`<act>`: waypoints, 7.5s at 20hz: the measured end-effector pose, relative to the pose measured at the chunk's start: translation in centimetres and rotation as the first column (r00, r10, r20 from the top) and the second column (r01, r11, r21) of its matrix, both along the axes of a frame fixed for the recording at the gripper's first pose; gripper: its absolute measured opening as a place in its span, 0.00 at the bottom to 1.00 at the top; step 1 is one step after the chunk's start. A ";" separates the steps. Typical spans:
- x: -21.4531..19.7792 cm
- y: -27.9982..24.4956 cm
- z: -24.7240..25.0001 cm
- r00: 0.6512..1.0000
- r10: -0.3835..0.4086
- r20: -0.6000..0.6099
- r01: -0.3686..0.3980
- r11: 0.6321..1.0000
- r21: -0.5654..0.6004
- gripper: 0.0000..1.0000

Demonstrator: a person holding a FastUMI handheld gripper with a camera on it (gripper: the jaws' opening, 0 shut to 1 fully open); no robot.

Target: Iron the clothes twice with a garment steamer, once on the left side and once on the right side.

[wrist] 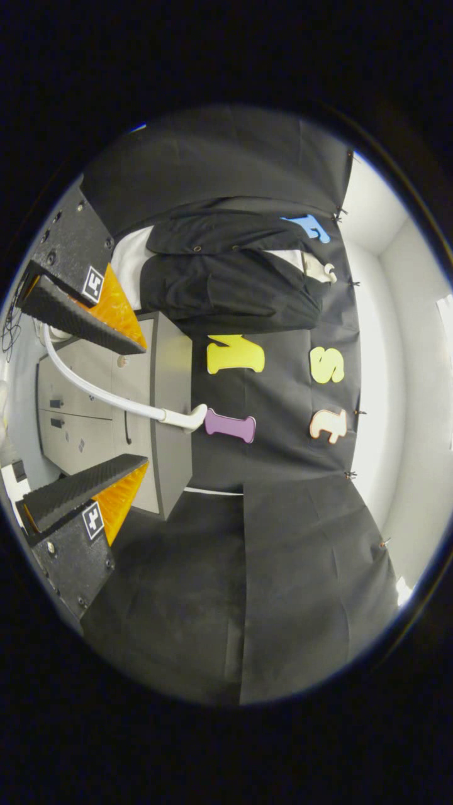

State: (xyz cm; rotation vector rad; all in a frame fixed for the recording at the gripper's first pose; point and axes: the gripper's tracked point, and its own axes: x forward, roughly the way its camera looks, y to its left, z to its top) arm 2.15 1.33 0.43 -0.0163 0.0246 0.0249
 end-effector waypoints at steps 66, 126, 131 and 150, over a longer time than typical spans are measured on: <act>26.4 10.7 17.5 0.982 0.191 -0.015 -0.183 0.958 0.223 0.36; 18.6 31.2 3.8 0.959 0.211 -0.189 -0.209 0.977 0.026 0.36; 18.1 31.3 0.7 0.951 0.211 -0.225 -0.211 0.977 0.028 0.36; 16.9 30.8 -8.4 0.922 0.222 -0.317 -0.230 0.973 0.013 0.36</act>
